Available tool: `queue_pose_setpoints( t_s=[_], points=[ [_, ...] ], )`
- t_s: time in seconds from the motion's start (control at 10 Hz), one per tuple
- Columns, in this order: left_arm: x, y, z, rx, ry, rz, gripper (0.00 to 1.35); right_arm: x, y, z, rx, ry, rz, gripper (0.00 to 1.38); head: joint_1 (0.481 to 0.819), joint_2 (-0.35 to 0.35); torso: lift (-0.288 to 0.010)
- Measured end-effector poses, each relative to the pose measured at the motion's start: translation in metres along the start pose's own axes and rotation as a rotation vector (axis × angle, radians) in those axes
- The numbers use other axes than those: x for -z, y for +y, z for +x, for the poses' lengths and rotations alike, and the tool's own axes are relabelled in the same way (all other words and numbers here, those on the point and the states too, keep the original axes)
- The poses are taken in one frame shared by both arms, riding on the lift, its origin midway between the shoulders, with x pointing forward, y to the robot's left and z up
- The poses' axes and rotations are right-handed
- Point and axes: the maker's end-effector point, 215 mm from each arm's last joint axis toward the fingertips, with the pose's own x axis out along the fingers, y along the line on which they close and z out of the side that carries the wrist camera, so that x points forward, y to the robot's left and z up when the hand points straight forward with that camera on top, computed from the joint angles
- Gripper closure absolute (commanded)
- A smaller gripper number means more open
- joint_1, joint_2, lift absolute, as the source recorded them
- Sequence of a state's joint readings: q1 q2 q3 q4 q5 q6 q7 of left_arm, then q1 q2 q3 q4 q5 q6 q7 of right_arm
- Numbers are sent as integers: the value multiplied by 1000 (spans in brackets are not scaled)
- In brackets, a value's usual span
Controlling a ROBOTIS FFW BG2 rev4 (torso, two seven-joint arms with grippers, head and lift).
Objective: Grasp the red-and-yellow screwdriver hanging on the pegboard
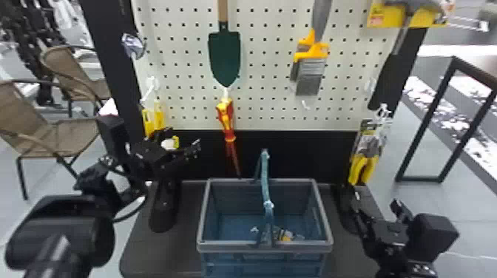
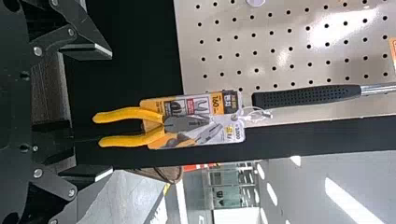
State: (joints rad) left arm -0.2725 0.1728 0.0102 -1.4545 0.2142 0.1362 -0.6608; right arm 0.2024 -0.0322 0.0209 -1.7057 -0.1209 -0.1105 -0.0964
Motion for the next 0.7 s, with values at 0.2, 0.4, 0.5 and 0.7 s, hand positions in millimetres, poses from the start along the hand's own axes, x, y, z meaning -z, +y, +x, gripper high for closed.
queue_pose_setpoints(
  t_s=[0.2,0.4,0.5,0.7],
  points=[
    [-15,-4,13,57,2,24,323,0,3,0,-9,0,1,398,549,0,-100],
    [-17,-22,28,152,26,32,328,0,4,0,-13,1,2,398,549,0,-100],
    [-16,-30,36,201,36,29,328,0,6,1,-18,-1,2,398,549,0,-100],
    [-16,-31,46,226,48,40,328,-1,12,2,-30,-2,3,398,549,0,-100]
  ],
)
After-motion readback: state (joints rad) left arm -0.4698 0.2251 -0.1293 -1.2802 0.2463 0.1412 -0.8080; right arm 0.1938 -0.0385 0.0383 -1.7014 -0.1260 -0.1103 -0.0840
